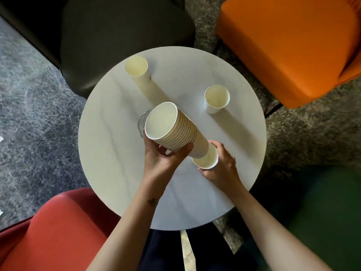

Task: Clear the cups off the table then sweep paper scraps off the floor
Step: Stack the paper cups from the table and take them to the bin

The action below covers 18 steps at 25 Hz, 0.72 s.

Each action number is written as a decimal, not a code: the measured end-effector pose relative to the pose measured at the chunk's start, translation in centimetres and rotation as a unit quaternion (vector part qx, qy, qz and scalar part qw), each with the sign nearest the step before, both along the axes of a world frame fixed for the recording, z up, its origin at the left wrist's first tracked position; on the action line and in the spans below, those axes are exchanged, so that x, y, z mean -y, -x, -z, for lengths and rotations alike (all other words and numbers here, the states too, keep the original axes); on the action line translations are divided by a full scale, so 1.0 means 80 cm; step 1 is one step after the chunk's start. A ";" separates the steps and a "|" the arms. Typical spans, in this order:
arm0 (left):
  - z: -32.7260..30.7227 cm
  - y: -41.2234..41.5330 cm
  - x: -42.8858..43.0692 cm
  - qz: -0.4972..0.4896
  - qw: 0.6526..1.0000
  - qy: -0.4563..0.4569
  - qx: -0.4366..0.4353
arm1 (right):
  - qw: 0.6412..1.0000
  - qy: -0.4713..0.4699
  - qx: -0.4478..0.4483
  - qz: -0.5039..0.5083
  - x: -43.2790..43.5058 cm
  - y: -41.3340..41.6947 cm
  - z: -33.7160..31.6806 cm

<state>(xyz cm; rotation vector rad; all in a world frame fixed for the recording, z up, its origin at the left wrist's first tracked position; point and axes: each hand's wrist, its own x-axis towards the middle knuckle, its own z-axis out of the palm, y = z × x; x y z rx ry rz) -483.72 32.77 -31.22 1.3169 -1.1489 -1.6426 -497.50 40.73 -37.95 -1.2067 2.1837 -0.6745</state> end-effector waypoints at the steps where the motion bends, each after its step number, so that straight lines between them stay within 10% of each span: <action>1: 0.000 0.008 -0.004 0.010 1.000 -0.002 0.006 | 1.000 0.011 0.002 -0.016 0.001 0.001 -0.002; 13: 0.003 0.035 0.025 0.036 0.998 0.009 0.041 | 0.987 0.063 0.147 -0.027 0.063 0.032 -0.029; 18: 0.005 0.020 0.091 0.009 0.999 -0.002 0.036 | 0.980 -0.021 0.114 0.160 0.102 0.065 0.020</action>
